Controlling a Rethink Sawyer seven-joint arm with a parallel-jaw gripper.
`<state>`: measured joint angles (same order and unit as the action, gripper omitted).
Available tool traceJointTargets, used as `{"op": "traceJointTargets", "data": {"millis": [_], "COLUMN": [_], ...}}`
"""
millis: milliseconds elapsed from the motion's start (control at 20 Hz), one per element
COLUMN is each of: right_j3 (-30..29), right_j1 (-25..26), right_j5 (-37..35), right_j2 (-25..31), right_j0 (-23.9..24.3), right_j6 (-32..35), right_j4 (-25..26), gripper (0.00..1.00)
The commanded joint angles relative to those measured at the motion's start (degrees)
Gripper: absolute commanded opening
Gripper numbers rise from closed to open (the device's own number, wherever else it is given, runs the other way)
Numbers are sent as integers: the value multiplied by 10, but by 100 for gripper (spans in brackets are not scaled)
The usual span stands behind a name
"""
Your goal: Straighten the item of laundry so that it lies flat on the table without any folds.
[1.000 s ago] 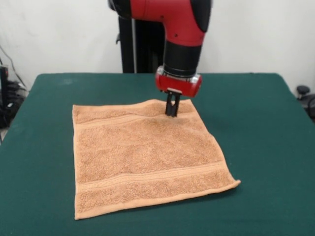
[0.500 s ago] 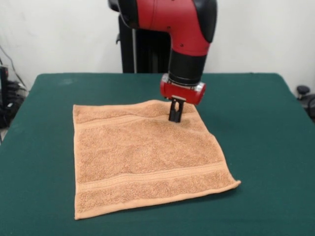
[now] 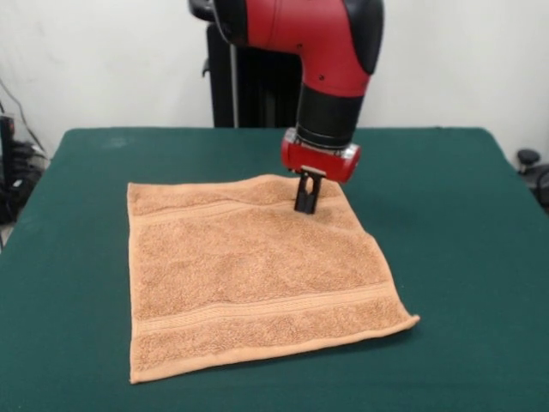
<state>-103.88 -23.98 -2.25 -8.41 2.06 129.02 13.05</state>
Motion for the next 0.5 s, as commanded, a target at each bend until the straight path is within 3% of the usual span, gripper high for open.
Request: {"op": "traceJointTargets", "data": {"millis": [50,500], "right_j3": [-33,-83], "right_j1": [86,67], "right_j5": [87,108], "right_j2": [79,76], "right_j0": [-43,-63], "right_j6": [138,149], "right_j4": [-57,-93], "gripper": [0,0]}}
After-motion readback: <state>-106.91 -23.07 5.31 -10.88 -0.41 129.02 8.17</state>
